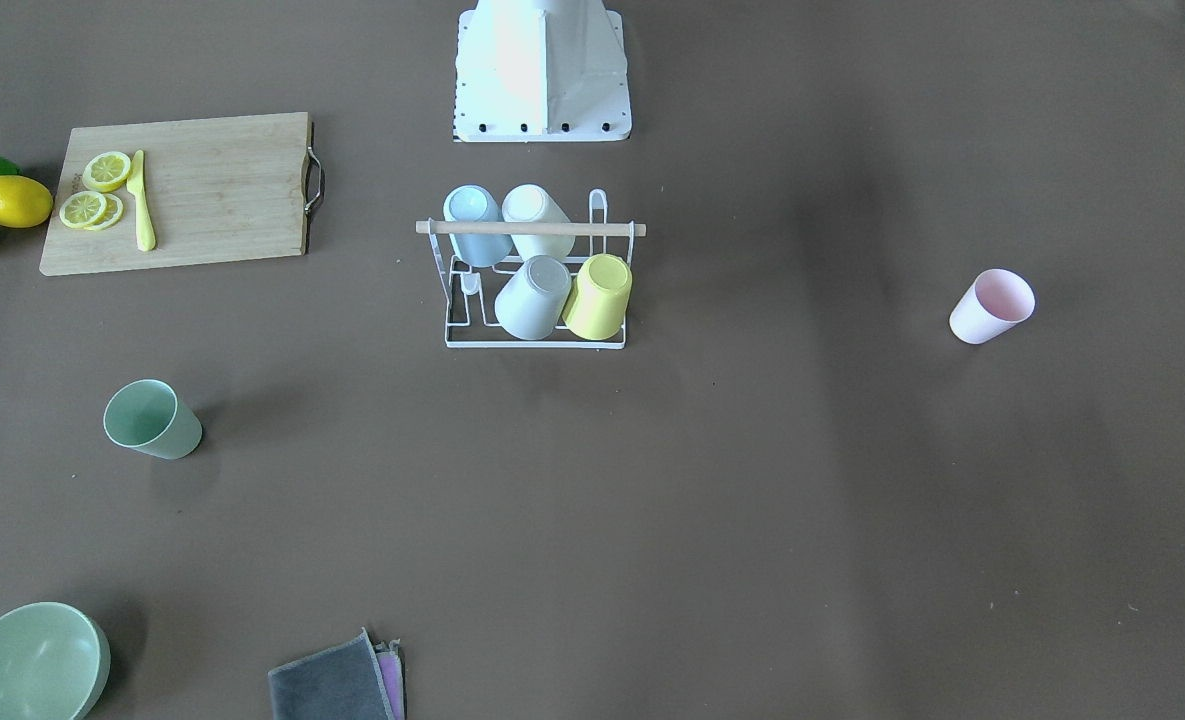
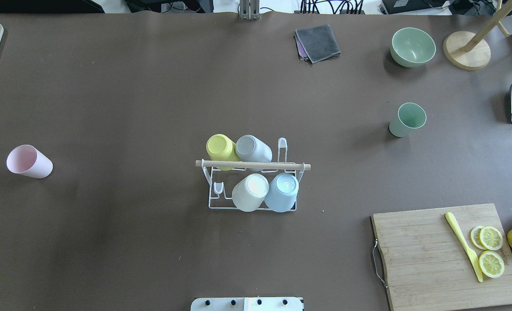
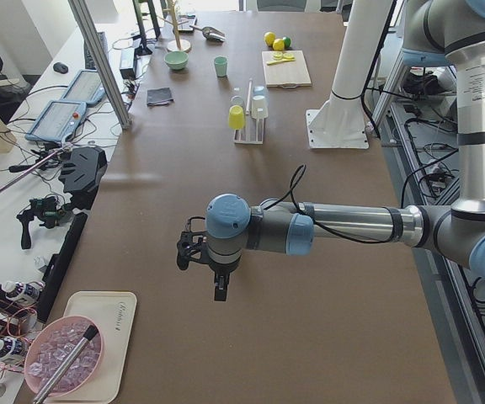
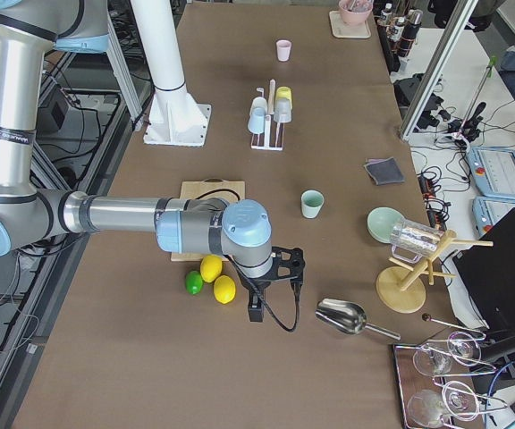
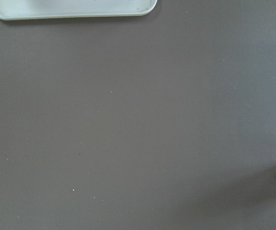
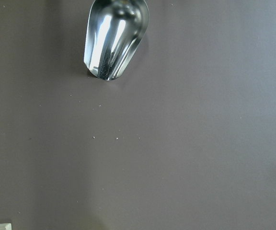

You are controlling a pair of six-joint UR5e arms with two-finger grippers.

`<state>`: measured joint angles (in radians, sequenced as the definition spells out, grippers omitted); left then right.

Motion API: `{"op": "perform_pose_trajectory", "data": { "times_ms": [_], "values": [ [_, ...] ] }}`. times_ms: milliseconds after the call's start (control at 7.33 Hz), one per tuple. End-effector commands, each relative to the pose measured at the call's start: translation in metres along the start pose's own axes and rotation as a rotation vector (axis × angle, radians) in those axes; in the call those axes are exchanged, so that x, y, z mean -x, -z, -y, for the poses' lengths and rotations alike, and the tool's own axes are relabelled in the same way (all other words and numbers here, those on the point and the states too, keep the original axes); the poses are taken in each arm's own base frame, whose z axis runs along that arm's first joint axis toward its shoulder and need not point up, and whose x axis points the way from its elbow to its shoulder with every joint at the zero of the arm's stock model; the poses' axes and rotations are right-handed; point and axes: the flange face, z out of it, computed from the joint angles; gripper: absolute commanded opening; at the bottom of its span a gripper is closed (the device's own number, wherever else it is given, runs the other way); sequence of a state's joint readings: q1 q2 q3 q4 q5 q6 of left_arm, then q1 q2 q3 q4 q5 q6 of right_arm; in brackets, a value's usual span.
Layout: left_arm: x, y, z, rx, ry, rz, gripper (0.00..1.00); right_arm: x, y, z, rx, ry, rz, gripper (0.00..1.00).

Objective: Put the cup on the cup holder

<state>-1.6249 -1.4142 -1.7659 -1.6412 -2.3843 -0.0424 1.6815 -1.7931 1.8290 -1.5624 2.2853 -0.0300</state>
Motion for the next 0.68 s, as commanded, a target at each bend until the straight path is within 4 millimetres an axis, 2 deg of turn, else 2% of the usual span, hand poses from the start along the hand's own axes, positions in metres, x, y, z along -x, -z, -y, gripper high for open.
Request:
{"op": "perform_pose_trajectory", "data": {
  "times_ms": [0,136,273,545],
  "values": [
    [0.001,0.000,-0.001,0.001,0.004,-0.001,0.99,0.001,0.002,0.003,-0.006,-0.002,-0.004,1.00],
    [-0.003,0.002,0.002,-0.004,-0.004,-0.001,0.99,0.007,0.008,0.016,-0.022,0.016,-0.009,1.00],
    [-0.011,0.008,0.004,-0.014,-0.019,-0.004,0.99,0.007,0.008,0.016,-0.022,0.016,-0.009,1.00],
    [-0.011,0.008,0.001,-0.012,-0.017,-0.005,0.99,0.009,0.010,0.018,-0.028,0.033,-0.007,1.00]
  ]
}}
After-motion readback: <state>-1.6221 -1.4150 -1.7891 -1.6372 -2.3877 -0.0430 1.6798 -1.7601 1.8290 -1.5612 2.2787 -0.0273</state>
